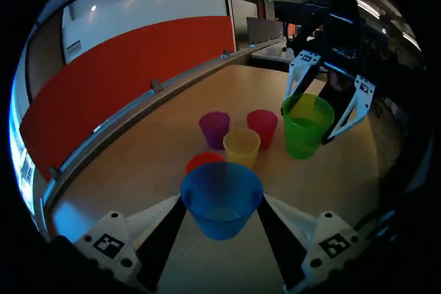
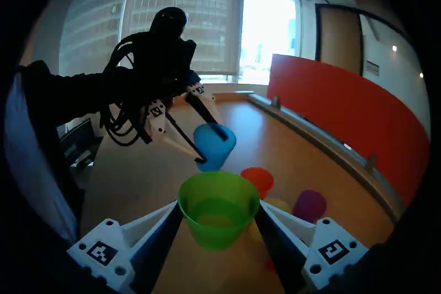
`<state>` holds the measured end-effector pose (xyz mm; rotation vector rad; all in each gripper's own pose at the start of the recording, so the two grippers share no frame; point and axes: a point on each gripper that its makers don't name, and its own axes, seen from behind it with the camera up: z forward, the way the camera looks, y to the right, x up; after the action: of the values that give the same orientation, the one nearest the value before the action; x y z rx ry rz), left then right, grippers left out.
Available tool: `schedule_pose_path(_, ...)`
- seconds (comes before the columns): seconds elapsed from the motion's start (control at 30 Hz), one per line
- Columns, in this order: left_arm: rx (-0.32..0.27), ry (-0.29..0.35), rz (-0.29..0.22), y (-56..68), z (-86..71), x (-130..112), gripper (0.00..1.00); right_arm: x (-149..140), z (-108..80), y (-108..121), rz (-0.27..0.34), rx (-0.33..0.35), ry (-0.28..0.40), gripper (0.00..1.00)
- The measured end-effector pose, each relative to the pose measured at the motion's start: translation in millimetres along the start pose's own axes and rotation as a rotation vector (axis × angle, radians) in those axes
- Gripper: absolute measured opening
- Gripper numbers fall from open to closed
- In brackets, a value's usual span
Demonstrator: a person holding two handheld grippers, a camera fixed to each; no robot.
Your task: Pour water
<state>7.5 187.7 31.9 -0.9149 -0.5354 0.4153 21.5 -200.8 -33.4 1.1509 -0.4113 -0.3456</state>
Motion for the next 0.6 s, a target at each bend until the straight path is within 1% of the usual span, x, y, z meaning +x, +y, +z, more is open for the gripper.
schedule_pose_path(0.3, -0.034, -0.068, 0.003, 4.9, 16.7, -21, 0.87, -18, 7.1, 3, 0.005, 0.014, -0.043, 0.91)
schedule_pose_path(0.6, -0.052, -0.105, 0.004, 6.8, 33.4, -38, 0.87, -35, 12.7, 8, 0.006, 0.018, -0.075, 0.91)
